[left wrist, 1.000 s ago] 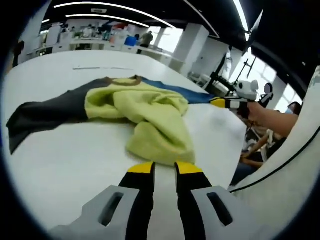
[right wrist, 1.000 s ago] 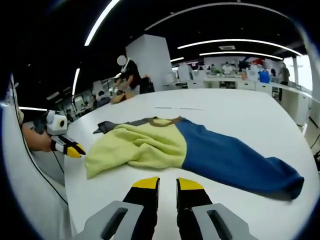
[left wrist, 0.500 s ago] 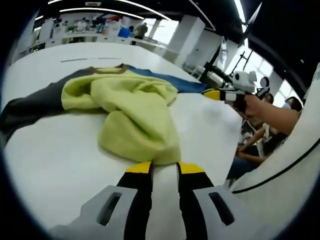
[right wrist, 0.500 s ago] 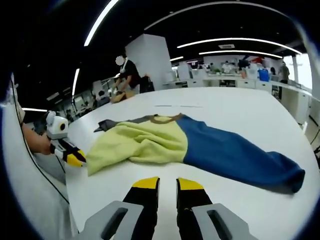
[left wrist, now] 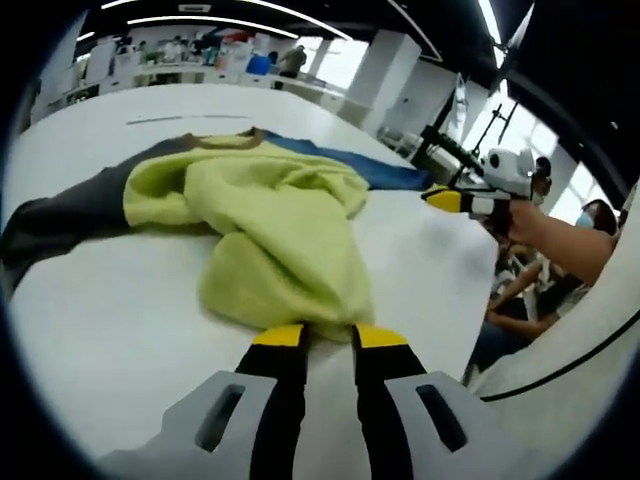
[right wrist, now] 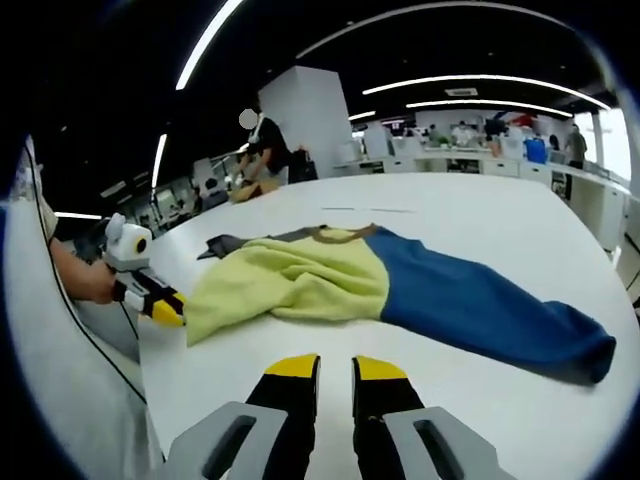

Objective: Fold the garment on the visible template until the final outline fits inside the template.

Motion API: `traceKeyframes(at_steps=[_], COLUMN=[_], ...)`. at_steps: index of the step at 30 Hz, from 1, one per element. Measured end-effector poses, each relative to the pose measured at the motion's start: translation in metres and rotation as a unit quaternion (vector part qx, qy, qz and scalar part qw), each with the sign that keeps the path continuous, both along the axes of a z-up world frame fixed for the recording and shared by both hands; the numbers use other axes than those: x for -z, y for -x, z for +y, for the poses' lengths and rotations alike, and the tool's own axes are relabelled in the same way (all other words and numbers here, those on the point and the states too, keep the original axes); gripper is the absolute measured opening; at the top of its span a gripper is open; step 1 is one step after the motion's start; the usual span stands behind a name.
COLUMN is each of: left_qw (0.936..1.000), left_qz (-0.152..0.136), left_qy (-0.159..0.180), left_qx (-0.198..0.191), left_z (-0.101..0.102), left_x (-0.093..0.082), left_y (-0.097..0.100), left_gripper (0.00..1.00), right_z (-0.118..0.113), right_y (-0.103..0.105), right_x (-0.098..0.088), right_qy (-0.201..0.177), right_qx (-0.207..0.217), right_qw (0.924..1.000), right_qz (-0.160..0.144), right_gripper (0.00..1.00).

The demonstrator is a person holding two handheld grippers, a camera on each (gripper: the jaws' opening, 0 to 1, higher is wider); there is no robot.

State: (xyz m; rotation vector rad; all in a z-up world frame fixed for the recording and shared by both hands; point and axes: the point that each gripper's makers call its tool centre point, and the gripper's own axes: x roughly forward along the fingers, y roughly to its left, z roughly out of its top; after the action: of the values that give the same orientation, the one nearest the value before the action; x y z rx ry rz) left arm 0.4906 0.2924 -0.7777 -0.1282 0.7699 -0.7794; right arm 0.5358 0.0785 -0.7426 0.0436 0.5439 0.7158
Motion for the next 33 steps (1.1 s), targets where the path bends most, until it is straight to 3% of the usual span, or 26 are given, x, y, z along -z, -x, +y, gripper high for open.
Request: traceKeyframes(at_steps=[7,13,22,33], left_qw=[0.9999,0.9997,0.998,0.9937], left_qz=[0.002,-0.008,-0.031,-0.059], left_qy=[0.014,0.025,0.055,0.092], left_qx=[0.0,-0.001,-0.006,-0.027], left_z=[-0.004,-0.006,-0.01,-0.008], left_x=[-0.003,-0.012,-0.037,-0.074], left_y=[-0.002,-0.005,-0.018,-0.043], left_gripper=[0.03,0.01,0.0,0.0], right_z=[0.012,0.025,0.044,0.072], right_y=[0.007,0.015,0.025,0.024], right_x=[0.003,0.008,0.016,0.013], right_qy=[-0.002,-0.003,-0.004,-0.013], right_qx=[-0.018,-0.041,-0.086,-0.118], right_qw=[0.9998,0.9991,0.996,0.9927], right_qz=[0.005,0.014,0.023,0.02], right_gripper=[0.08,0.08,0.06,0.07])
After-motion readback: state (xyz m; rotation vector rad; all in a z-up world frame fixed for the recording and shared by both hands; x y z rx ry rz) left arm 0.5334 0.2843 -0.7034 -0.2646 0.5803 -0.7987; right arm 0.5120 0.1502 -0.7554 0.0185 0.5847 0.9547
